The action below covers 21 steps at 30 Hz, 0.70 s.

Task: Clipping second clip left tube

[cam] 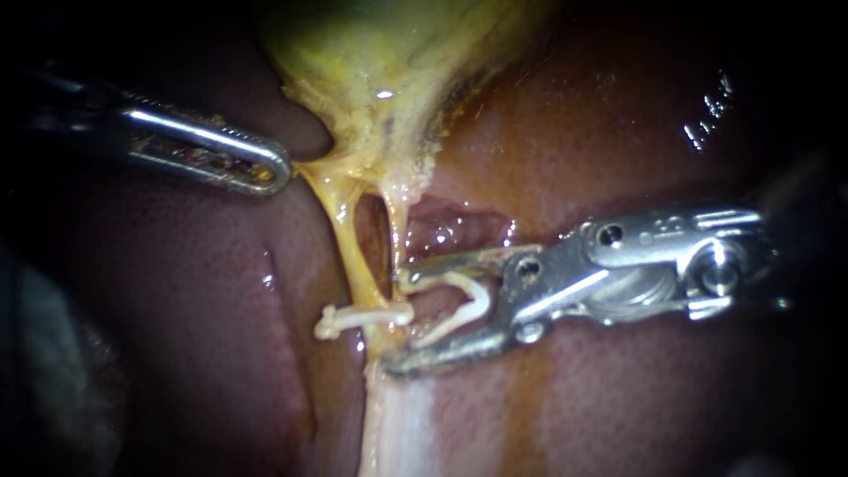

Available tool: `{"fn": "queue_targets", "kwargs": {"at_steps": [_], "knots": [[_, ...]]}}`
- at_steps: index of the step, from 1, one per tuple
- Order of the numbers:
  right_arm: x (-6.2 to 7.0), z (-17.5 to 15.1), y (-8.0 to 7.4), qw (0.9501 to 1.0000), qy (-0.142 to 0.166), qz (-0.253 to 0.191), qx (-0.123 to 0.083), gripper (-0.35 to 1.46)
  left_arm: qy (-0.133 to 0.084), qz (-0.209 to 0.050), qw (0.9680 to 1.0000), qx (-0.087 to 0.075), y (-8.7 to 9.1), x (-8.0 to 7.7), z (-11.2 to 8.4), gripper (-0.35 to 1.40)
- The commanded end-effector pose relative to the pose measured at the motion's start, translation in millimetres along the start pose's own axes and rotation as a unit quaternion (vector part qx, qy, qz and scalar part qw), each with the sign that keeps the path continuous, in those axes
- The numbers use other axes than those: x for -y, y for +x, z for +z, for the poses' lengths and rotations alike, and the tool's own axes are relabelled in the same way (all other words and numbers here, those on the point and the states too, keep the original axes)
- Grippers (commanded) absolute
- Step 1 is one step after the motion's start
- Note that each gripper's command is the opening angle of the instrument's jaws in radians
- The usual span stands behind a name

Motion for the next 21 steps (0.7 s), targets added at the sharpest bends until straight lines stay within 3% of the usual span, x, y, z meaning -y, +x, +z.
{"fn": "queue_targets", "kwargs": {"at_steps": [1, 5, 10, 15, 21], "knots": [[-0.2, 0.2, -0.1, 1.0000, 0.003, 0.000, 0.000, 0.46, 0.000, 0.000, 1.0000, 0.000, 0.0, 0.0, 0.0, -0.35], [-1.3, 1.2, -0.5, 0.9999, 0.013, 0.005, 0.003, 0.45, 0.001, 0.000, 1.0000, 0.000, -0.1, 0.0, 0.1, -0.35], [-2.5, 2.2, -1.7, 0.9998, -0.014, 0.014, -0.004, 0.46, 0.001, 0.000, 1.0000, 0.000, -0.1, 0.0, 0.2, -0.35], [-3.6, 2.5, -2.9, 0.9997, -0.017, 0.018, -0.004, 0.46, 0.001, 0.000, 1.0000, 0.000, -0.1, 0.0, 0.2, -0.35], [-4.2, 3.1, -2.7, 0.9994, -0.016, 0.028, -0.016, 0.47, 0.001, 0.000, 1.0000, -0.001, -0.1, 0.0, 0.3, -0.35]]}}
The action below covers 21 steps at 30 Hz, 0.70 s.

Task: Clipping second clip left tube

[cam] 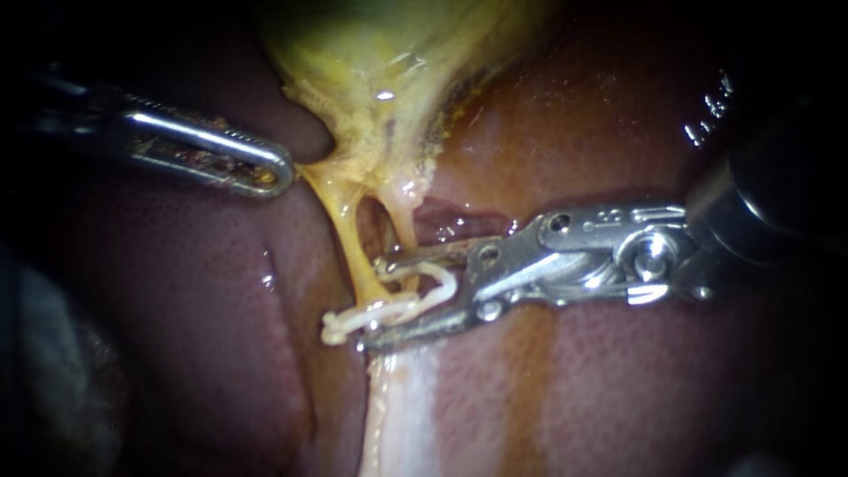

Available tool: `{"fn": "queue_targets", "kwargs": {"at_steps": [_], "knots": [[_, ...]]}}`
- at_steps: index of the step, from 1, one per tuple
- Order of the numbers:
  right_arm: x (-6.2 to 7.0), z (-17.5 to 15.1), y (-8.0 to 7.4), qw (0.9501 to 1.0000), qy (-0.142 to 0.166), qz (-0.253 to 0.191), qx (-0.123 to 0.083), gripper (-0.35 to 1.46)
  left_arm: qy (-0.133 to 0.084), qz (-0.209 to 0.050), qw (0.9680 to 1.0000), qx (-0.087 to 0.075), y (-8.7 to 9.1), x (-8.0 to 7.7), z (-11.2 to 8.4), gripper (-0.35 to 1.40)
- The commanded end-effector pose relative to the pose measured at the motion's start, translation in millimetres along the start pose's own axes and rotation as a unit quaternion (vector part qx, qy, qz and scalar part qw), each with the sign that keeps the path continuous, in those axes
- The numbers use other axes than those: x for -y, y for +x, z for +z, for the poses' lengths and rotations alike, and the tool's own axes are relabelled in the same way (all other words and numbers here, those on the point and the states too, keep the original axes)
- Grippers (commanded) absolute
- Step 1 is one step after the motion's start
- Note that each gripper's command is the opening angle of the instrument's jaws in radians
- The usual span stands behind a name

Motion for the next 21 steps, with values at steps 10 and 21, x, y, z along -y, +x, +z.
{"fn": "queue_targets", "kwargs": {"at_steps": [10, 21], "knots": [[0.2, 2.6, 1.8, 0.9984, 0.022, 0.024, -0.045, 0.48, 0.001, 0.000, 1.0000, 0.000, 0.0, 0.0, 0.2, -0.35], [2.5, 2.7, 2.7, 0.9960, 0.054, 0.024, -0.067, 0.49, 0.002, 0.000, 1.0000, -0.001, 0.0, 0.0, 0.2, -0.35]]}}
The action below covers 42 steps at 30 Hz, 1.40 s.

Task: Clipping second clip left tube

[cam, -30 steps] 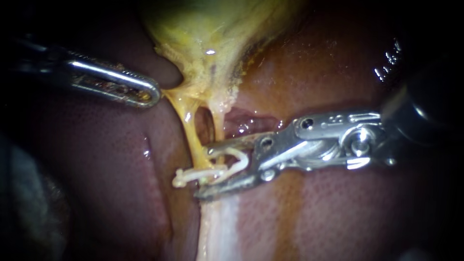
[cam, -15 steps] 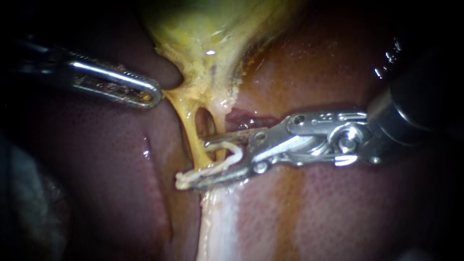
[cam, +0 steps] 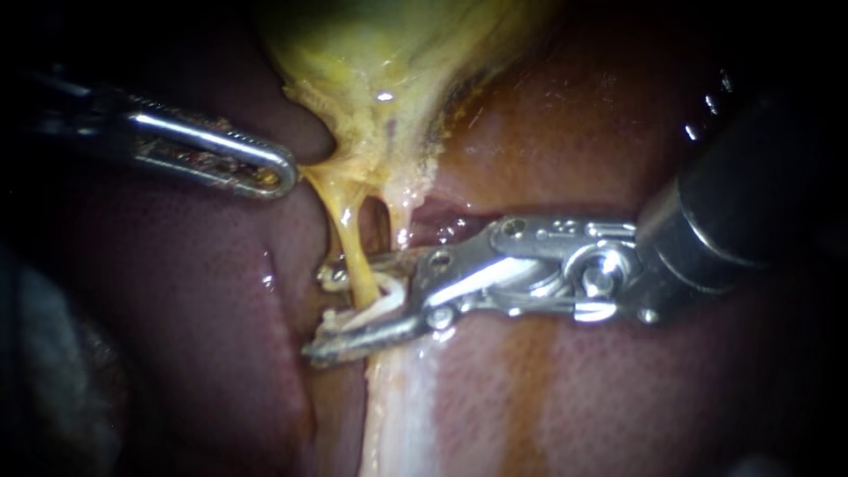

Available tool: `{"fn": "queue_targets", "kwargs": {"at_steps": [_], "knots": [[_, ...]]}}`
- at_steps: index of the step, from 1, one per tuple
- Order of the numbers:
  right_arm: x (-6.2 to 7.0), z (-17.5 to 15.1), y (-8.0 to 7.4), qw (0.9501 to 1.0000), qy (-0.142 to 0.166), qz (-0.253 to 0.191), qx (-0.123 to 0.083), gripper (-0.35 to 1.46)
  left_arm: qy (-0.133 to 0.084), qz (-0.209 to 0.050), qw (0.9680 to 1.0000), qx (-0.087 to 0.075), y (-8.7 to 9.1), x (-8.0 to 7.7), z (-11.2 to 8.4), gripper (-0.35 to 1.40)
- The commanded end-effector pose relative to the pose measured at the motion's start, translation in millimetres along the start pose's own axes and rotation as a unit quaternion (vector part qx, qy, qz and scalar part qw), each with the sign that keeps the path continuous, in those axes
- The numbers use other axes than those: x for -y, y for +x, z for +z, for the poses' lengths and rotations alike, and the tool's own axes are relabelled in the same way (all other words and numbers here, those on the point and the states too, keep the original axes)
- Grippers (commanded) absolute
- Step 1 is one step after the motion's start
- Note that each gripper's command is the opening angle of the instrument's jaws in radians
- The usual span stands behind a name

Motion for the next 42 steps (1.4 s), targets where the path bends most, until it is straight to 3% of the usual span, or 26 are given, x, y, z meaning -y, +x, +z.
{"fn": "queue_targets", "kwargs": {"at_steps": [1, 8, 12, 27, 40, 42], "knots": [[0.5, 0.0, 0.2, 1.0000, 0.004, -0.001, -0.001, 0.49, 0.000, 0.000, 1.0000, 0.000, 0.0, 0.0, -0.1, -0.35], [4.0, 0.4, 2.0, 0.9992, 0.037, -0.005, -0.016, 0.48, 0.000, 0.000, 1.0000, 0.000, -0.1, 0.0, -0.1, -0.35], [4.7, 0.3, 2.7, 0.9987, 0.049, -0.001, -0.013, 0.45, 0.000, 0.000, 1.0000, 0.000, -0.1, 0.0, -0.1, -0.35], [4.6, -0.4, 2.6, 0.9985, 0.053, 0.005, -0.012, 0.24, 0.000, 0.000, 1.0000, 0.000, -0.1, 0.0, -0.1, -0.35], [4.1, -1.1, 2.1, 0.9980, 0.054, 0.031, -0.011, -0.16, 0.000, 0.000, 1.0000, 0.000, -0.1, 0.0, -0.1, -0.35], [4.2, -1.2, 2.0, 0.9977, 0.054, 0.040, -0.010, -0.34, 0.000, 0.000, 1.0000, 0.000, -0.1, 0.0, -0.1, -0.35]]}}
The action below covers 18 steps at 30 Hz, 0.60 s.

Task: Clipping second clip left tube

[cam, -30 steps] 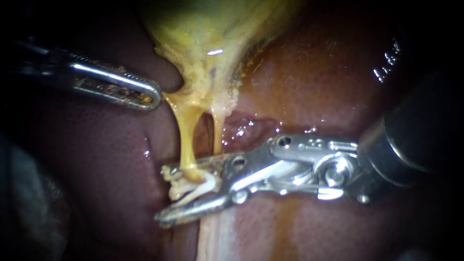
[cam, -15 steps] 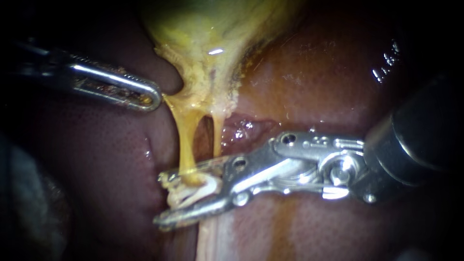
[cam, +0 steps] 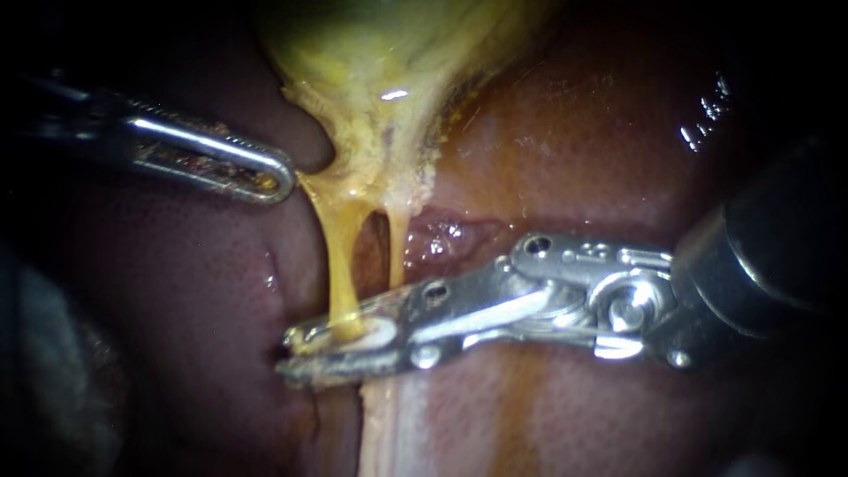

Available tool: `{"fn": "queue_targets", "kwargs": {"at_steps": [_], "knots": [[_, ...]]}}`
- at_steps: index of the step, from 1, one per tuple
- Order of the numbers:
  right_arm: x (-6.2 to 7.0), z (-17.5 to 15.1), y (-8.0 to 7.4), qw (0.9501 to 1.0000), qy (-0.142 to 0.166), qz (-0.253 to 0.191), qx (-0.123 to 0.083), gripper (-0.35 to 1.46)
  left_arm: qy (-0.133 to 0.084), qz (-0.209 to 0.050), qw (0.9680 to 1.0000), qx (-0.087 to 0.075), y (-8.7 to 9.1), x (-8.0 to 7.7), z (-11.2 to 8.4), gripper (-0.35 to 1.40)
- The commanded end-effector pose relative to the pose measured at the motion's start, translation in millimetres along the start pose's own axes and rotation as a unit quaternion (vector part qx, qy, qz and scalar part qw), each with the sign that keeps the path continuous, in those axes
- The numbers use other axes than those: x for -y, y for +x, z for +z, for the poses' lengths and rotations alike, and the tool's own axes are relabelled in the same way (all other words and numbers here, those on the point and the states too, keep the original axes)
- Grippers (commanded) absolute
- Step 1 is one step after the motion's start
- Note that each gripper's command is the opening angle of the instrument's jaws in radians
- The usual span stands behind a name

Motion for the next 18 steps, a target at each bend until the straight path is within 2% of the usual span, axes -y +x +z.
{"fn": "queue_targets", "kwargs": {"at_steps": [1, 9, 18], "knots": [[0.1, -0.1, -0.1, 1.0000, 0.000, 0.003, 0.000, -0.35, 0.000, 0.000, 1.0000, 0.000, 0.0, 0.0, 0.0, -0.35], [-0.3, -0.6, -0.8, 1.0000, 0.003, 0.002, 0.003, -0.35, 0.000, 0.000, 1.0000, 0.000, 0.0, 0.1, 0.0, -0.35], [-0.6, -0.8, -0.9, 1.0000, 0.004, 0.001, 0.003, -0.35, 0.000, 0.000, 1.0000, 0.000, 0.0, 0.1, 0.0, -0.35]]}}
